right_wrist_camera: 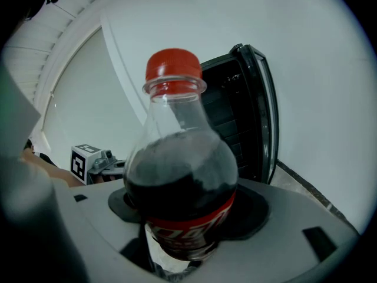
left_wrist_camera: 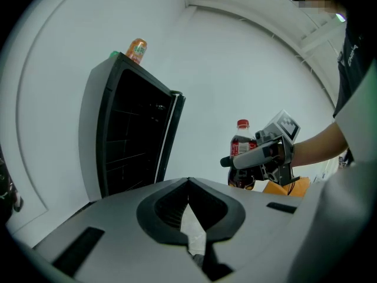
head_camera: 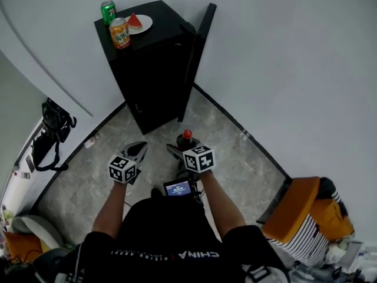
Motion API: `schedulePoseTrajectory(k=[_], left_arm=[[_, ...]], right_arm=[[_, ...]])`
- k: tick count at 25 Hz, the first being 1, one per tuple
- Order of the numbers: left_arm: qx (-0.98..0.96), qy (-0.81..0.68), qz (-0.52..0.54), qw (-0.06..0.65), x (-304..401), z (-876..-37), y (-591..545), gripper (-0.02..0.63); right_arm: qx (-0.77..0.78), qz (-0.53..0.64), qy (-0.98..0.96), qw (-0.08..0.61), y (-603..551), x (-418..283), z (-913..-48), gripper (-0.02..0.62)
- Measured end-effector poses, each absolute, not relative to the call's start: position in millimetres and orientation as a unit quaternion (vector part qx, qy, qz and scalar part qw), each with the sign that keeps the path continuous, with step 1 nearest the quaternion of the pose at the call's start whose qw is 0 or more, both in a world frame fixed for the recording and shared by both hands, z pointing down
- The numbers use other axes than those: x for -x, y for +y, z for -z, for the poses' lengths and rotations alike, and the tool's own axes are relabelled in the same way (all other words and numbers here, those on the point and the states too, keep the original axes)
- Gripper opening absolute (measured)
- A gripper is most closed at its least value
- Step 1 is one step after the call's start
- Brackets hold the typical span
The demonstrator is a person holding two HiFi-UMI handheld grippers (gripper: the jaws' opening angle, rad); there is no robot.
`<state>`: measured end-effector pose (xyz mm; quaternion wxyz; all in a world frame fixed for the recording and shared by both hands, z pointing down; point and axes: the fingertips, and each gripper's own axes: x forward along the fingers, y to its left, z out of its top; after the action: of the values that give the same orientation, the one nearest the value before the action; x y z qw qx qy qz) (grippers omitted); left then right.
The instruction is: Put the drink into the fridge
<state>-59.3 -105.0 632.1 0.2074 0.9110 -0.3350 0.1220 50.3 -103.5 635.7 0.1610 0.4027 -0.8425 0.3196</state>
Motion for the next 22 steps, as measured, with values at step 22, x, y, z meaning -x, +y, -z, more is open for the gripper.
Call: schedulePoseTrajectory(k=[22], left_arm=[[-0.869,-0.431,-0.135,0.202,15.0,-619.1,-255.3,0.011]], right_arm=[[-0.266,-0.294,-0.897,0.194,-284.1,-68.5,-629.5,0.319]])
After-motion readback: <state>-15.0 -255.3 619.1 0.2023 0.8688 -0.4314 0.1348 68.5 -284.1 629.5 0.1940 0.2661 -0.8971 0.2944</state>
